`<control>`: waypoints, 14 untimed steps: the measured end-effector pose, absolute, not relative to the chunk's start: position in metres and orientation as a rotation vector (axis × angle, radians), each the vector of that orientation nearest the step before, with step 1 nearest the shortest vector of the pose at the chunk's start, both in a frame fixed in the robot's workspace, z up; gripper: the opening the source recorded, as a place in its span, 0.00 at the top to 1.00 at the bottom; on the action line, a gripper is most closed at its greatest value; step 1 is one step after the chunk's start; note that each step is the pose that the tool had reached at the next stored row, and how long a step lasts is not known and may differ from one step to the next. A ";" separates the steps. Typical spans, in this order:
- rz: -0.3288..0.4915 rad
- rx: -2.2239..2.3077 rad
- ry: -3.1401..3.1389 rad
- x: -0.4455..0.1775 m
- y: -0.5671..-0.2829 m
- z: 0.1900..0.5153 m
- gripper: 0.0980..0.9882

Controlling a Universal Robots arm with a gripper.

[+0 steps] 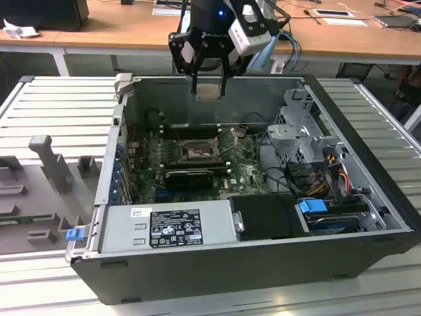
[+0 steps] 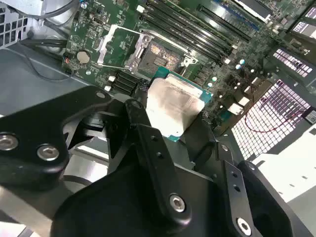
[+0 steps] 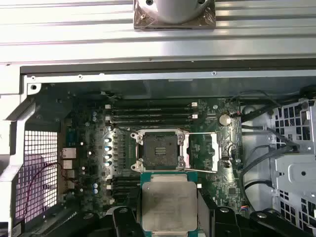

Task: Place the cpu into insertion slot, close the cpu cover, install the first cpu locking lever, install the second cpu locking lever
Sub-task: 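Place the cpu into insertion slot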

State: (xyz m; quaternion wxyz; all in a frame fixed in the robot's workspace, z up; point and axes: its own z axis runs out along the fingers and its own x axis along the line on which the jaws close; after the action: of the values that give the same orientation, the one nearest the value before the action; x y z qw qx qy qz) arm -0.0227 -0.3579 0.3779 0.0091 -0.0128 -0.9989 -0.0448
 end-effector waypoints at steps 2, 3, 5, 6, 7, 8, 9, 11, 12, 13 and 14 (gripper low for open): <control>-0.140 -0.044 -3.120 -0.023 -0.358 0.378 0.50; -0.140 -0.057 -3.120 -0.023 -0.358 0.378 0.50; -0.140 -0.099 -3.120 -0.023 -0.358 0.378 0.50; -0.141 -0.118 -3.120 -0.023 -0.358 0.378 0.50; -0.141 -0.137 -3.120 -0.023 -0.358 0.377 0.50; -0.141 -0.147 -3.120 -0.023 -0.358 0.377 0.50; -0.141 -0.148 -3.120 -0.023 -0.358 0.376 0.50; -0.141 -0.148 -3.120 -0.023 -0.358 0.376 0.50; -0.141 -0.148 -3.120 -0.023 -0.358 0.376 0.50; -0.141 -0.148 -3.120 -0.023 -0.358 0.376 0.50; -0.141 -0.148 -3.120 -0.023 -0.358 0.376 0.50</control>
State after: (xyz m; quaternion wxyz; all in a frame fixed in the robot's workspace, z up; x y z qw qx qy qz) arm -0.0226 -0.3579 0.3757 0.0076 -0.0474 -0.9978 -0.0451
